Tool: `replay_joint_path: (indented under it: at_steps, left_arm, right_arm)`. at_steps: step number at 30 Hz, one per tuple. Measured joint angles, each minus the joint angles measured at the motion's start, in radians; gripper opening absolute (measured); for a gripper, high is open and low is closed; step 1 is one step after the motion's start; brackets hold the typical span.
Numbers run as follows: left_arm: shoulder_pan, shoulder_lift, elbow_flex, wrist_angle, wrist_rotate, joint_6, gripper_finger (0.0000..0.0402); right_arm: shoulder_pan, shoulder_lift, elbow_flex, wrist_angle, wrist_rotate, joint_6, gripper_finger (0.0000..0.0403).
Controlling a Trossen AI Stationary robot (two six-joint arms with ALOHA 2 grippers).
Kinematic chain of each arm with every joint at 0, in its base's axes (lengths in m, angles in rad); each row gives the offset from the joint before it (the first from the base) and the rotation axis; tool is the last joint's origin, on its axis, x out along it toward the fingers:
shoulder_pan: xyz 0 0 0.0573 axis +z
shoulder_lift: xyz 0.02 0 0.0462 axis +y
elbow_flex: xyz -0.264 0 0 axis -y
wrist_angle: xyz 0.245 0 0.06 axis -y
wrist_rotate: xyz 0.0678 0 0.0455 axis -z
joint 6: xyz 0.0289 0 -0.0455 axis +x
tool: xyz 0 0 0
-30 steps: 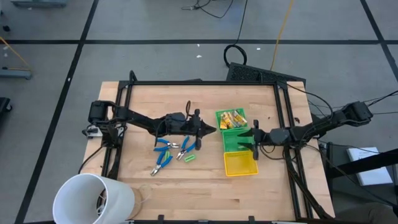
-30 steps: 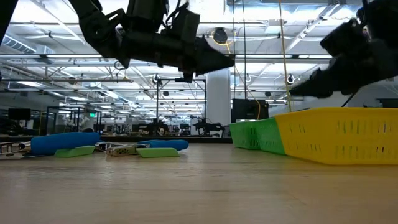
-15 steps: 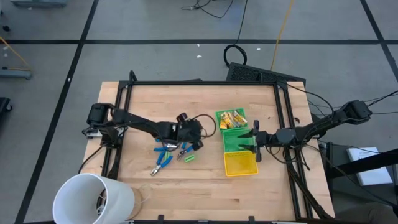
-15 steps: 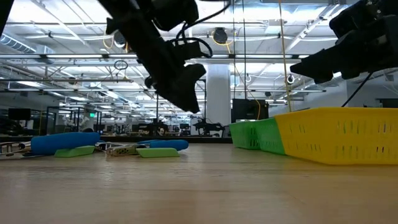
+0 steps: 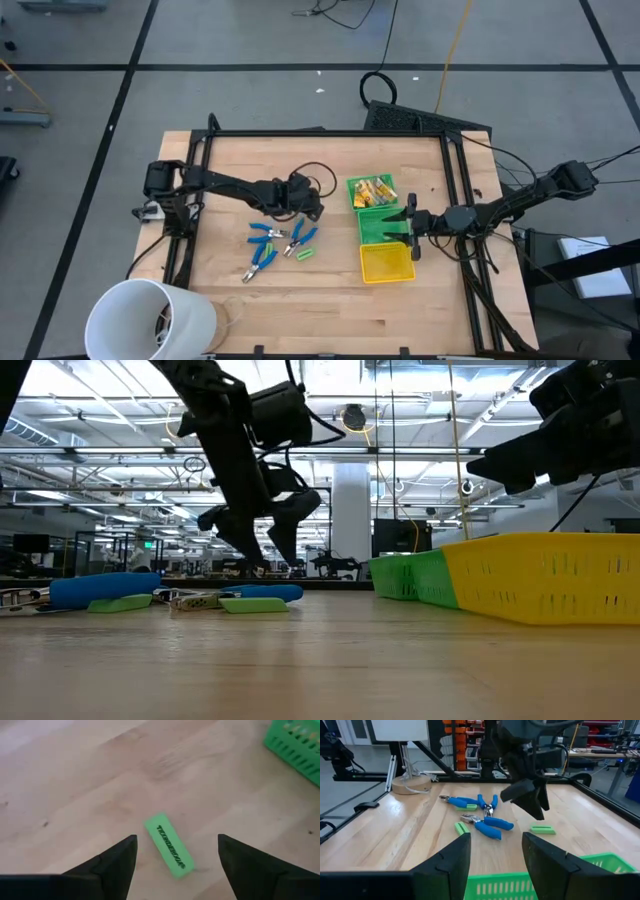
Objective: Pick & Place School Supplies
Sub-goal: Put the green eraser into the bottom green bin
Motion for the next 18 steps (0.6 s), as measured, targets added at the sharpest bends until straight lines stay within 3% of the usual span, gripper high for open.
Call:
replay_joint_path:
  at_steps: [12,18]
  left_arm:
    - [0.003,0.130,-0.001,0.053,0.045,-0.011,0.0248]
    - [0.003,0.128,0.000,0.018,0.046,0.013,0.0252]
  right_arm:
    - [0.000,0.000,0.000,0.015,-0.001,0.000,0.0171]
    - [0.000,0.000,0.000,0.014,-0.002,0.005,0.0171]
